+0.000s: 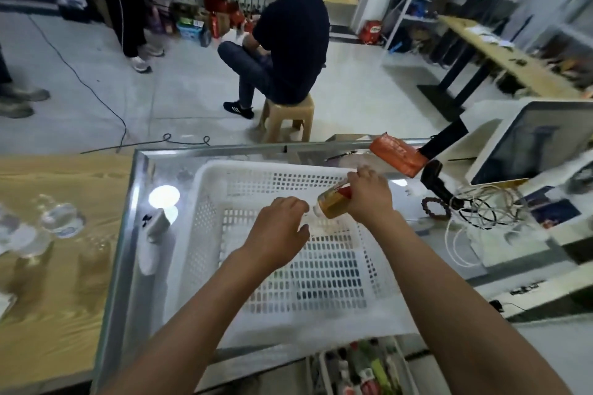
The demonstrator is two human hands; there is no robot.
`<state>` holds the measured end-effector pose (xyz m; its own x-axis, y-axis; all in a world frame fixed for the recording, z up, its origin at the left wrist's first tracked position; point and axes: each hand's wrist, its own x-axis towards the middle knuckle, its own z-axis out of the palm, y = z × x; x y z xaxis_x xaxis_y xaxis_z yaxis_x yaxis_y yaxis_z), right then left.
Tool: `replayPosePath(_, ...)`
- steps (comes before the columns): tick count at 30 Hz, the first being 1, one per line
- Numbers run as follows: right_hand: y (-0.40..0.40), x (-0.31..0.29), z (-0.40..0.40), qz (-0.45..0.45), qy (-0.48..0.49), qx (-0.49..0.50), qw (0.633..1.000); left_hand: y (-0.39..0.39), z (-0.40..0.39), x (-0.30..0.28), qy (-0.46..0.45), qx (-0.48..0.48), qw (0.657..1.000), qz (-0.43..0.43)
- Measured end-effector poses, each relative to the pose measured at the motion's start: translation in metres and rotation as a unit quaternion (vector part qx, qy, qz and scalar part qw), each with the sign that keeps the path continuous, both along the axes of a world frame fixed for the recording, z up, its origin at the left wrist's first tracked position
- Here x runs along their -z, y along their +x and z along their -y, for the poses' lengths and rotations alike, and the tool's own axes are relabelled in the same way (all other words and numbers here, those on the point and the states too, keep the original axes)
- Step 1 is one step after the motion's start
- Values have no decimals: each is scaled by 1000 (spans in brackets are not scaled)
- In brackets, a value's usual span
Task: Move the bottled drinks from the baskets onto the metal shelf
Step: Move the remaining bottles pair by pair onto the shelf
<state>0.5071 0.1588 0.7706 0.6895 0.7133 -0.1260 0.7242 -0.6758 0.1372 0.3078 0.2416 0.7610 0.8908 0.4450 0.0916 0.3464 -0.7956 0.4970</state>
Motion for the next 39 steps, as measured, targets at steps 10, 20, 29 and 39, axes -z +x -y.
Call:
replayPosePath(10,6,1,-15,107,-111,-54,987,41,-6,10,13,43,998,-48)
replayPosePath(20,-9,26,39,80,-27,-42,996,56,9,21,20,66,995,-73)
replayPosePath(29,-52,9,125,48,321,186,927,69,75,3,69,83,993,-40)
replayPosePath(39,-173,-35,334,98,505,451,729,29,266,-42,88,286,953,45)
